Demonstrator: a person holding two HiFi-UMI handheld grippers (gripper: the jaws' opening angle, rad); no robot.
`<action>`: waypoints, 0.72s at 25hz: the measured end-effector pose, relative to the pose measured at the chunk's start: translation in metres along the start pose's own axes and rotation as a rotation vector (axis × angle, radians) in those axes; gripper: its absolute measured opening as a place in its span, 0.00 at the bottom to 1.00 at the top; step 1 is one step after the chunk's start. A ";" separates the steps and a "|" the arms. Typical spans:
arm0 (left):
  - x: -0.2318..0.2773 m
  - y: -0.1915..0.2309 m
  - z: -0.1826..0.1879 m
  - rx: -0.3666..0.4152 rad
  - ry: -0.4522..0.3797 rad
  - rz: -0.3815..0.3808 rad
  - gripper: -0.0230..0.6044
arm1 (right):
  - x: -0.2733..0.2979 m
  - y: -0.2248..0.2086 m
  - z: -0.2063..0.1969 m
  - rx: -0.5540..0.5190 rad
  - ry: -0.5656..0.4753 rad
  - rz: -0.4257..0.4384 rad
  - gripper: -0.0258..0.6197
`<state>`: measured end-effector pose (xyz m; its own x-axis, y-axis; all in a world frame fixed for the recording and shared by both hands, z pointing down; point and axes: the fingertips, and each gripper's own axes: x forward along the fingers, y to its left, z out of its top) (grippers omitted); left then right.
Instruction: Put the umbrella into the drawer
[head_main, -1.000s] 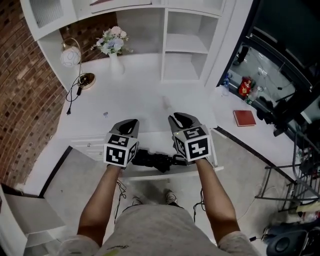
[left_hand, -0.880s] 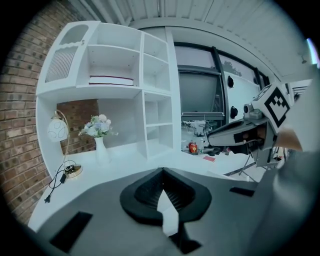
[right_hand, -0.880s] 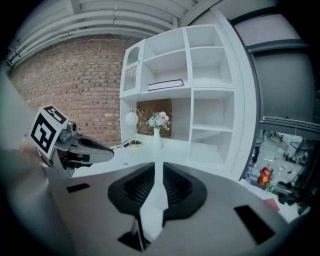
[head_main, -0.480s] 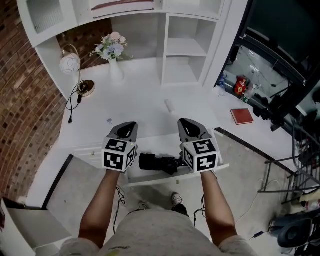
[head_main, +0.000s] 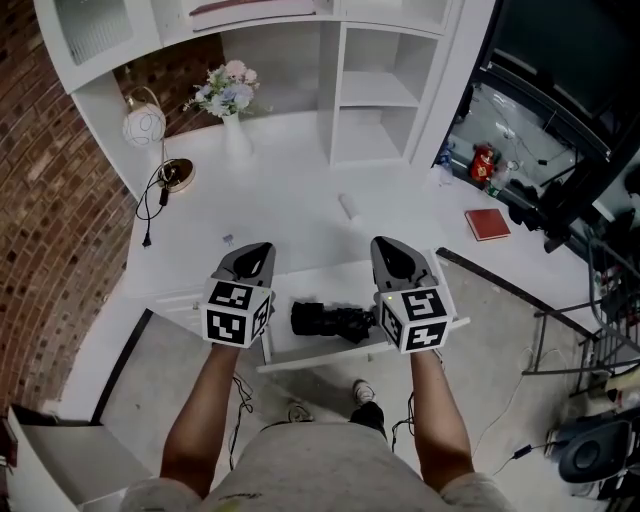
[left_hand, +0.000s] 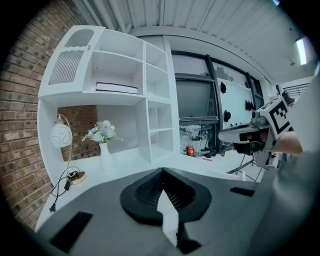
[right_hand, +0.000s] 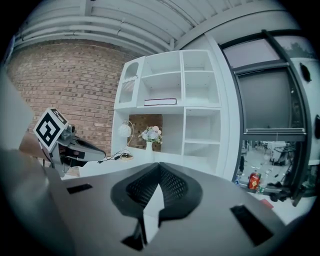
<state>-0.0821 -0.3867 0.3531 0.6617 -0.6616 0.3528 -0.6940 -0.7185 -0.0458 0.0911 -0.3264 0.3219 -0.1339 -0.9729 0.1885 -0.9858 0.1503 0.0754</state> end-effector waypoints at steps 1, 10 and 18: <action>-0.001 0.001 -0.001 0.000 -0.001 -0.001 0.03 | -0.001 0.001 -0.001 0.000 -0.001 -0.004 0.04; -0.010 0.000 -0.010 0.003 -0.003 -0.005 0.03 | -0.010 0.009 -0.008 -0.008 0.011 -0.027 0.04; -0.015 0.006 -0.019 -0.022 0.003 0.000 0.03 | -0.008 0.018 -0.013 -0.004 0.021 -0.018 0.04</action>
<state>-0.1019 -0.3770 0.3648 0.6607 -0.6611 0.3555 -0.7002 -0.7135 -0.0254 0.0756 -0.3135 0.3341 -0.1136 -0.9716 0.2077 -0.9876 0.1332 0.0833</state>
